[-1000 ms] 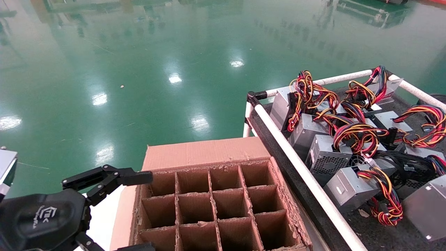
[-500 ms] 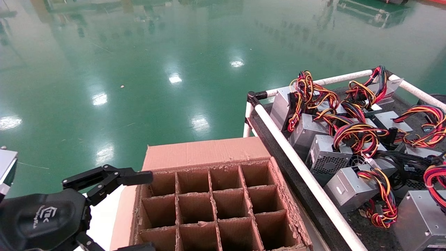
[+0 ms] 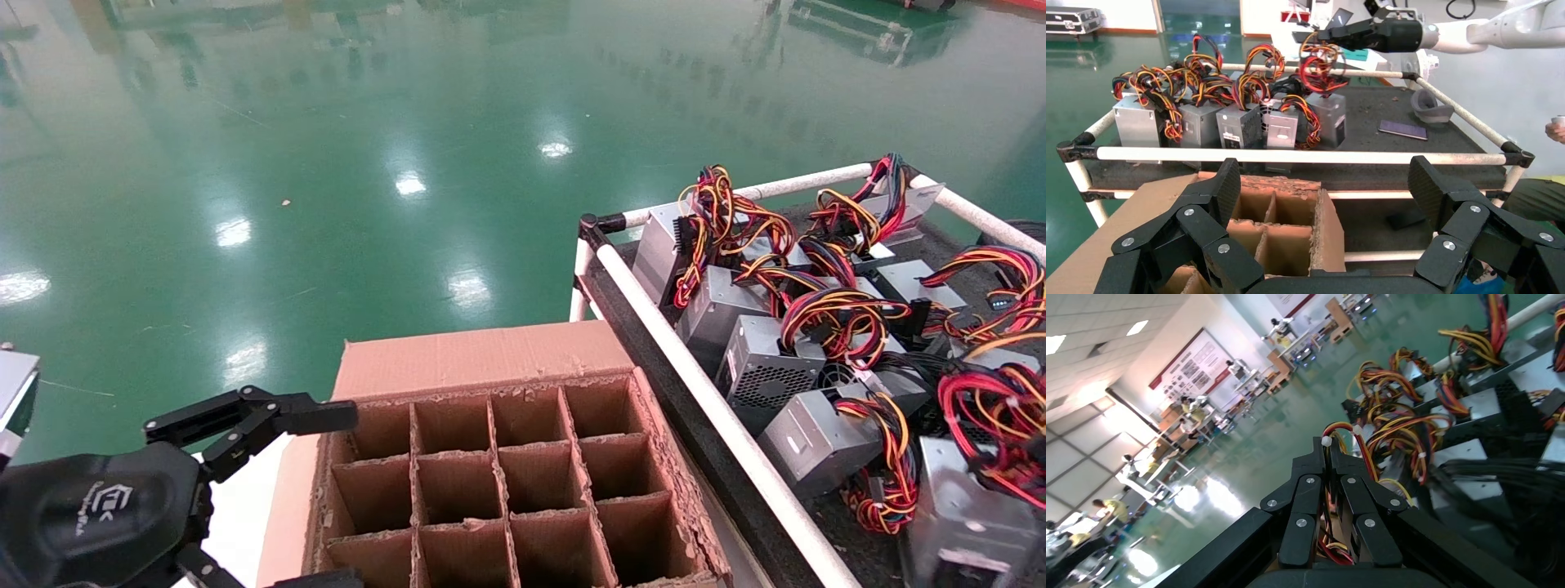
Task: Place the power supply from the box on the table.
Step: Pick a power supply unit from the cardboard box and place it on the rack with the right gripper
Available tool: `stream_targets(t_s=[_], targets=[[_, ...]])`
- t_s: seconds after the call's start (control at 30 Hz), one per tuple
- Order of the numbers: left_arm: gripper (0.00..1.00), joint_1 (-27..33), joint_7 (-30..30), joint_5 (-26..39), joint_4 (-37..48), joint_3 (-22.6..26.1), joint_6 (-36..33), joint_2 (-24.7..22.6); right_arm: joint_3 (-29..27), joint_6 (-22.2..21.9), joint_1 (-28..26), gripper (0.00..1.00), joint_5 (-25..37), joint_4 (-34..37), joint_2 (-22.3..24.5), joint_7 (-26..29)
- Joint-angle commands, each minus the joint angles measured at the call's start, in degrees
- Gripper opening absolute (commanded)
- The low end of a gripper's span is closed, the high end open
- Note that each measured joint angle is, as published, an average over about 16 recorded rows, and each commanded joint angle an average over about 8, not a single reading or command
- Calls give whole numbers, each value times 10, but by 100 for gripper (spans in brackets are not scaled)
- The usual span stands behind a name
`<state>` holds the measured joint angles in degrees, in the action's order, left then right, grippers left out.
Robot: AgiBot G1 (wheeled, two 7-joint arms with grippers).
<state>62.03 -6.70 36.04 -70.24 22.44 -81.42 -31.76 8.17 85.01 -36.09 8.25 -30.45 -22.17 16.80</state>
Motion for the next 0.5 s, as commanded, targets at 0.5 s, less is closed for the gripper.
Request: stream_targets(t_s=[0.5], targets=[[100,0,0,0,0,0,0,0,54,9,-135,0,88,89,-44,-2]])
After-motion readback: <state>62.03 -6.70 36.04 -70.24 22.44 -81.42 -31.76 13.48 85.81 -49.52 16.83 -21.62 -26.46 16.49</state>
